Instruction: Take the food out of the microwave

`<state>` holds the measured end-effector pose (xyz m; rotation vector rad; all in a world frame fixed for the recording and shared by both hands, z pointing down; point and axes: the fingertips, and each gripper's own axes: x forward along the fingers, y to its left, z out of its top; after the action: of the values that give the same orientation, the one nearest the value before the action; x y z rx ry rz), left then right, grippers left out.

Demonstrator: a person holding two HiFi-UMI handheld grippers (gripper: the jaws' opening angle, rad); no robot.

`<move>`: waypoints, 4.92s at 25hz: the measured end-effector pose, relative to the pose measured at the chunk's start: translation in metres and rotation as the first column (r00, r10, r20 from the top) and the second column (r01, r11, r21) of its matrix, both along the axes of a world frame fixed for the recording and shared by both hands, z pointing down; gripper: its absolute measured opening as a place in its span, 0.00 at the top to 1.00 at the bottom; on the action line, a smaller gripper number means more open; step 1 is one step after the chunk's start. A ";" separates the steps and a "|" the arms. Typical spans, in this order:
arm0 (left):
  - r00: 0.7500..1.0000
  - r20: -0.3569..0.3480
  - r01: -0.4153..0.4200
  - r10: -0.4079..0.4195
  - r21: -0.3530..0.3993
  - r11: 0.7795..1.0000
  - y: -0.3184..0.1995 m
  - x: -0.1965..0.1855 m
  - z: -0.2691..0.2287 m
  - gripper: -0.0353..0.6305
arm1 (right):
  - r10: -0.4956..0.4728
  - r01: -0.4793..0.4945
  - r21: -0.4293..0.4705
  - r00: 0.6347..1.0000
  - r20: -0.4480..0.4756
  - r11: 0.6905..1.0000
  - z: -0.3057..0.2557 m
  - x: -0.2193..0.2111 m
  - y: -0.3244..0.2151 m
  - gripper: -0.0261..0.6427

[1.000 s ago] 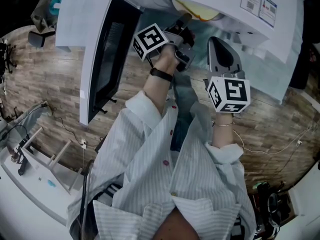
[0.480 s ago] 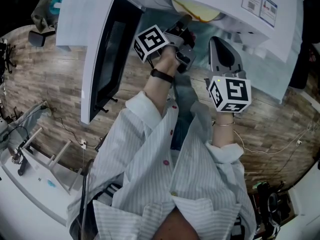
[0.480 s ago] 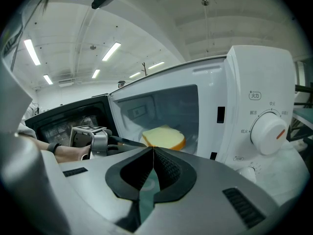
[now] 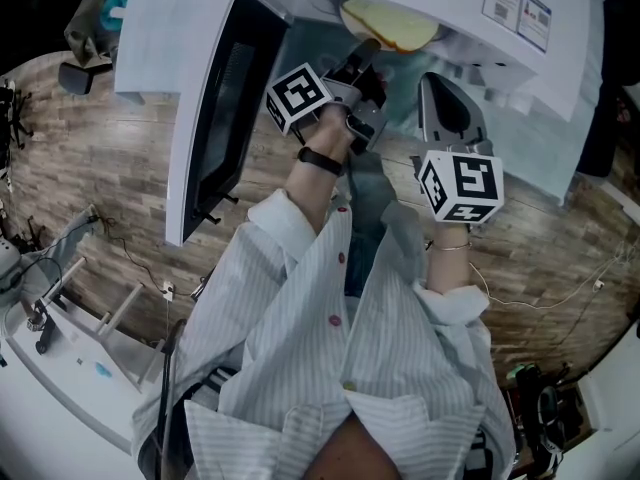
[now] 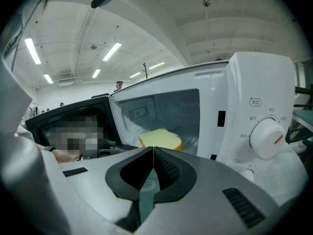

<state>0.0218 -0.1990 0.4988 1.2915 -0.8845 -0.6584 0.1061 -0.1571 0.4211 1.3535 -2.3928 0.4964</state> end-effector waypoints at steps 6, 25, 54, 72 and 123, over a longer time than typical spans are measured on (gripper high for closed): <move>1.000 -0.022 -0.012 0.012 0.025 1.000 0.014 -0.003 -0.003 0.93 | -0.007 0.007 0.000 1.000 -0.003 1.000 -0.001 -0.003 0.004 0.92; 0.995 -0.092 -0.028 0.031 0.039 0.999 0.053 -0.012 -0.012 0.93 | -0.006 0.006 0.004 1.000 -0.009 1.000 -0.006 -0.004 0.018 0.92; 0.994 -0.068 -0.081 0.089 0.113 0.990 0.099 -0.029 -0.060 0.93 | 0.018 -0.018 0.047 1.000 -0.013 0.999 -0.033 0.007 0.047 0.92; 0.973 -0.122 -0.174 0.197 0.175 0.969 0.135 -0.016 -0.126 0.93 | 0.082 -0.082 0.118 0.997 0.000 0.990 -0.093 0.060 0.056 0.92; 0.960 -0.097 -0.212 0.261 0.354 0.911 0.120 -0.016 -0.232 0.93 | 0.029 -0.038 0.236 0.999 0.041 0.971 -0.156 0.034 0.045 0.92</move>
<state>0.0053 -0.0793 0.2669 1.6104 -0.4957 -0.7202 0.1396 -0.1121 0.2646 1.4971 -2.5273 0.2521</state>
